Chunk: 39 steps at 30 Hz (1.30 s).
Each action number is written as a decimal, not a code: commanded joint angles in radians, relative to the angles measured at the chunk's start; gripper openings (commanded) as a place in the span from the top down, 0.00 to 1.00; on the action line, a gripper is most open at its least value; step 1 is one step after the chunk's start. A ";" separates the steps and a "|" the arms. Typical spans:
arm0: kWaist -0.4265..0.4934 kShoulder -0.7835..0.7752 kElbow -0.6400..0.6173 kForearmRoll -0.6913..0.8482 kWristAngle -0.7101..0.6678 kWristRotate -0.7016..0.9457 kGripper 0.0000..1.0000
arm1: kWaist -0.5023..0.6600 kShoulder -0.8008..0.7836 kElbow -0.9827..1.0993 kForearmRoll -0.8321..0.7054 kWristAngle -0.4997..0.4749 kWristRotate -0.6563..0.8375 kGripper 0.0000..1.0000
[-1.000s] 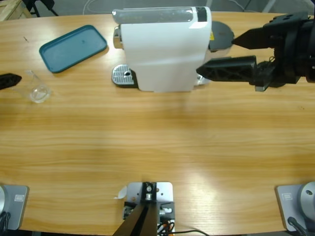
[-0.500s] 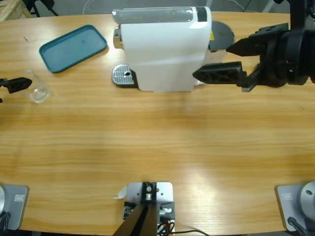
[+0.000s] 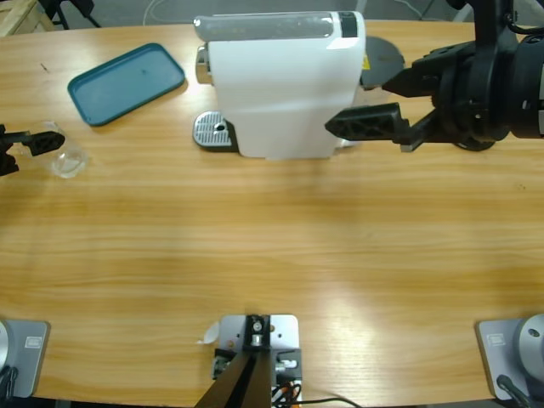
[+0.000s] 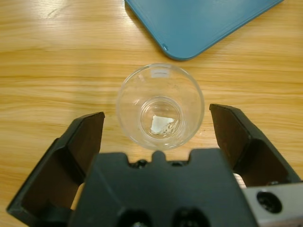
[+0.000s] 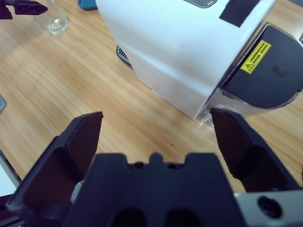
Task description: Pour coffee
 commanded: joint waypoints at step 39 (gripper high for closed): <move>-0.070 -0.038 0.148 -0.459 -0.381 0.371 1.00 | -0.035 -0.063 0.016 0.050 0.018 -0.038 0.00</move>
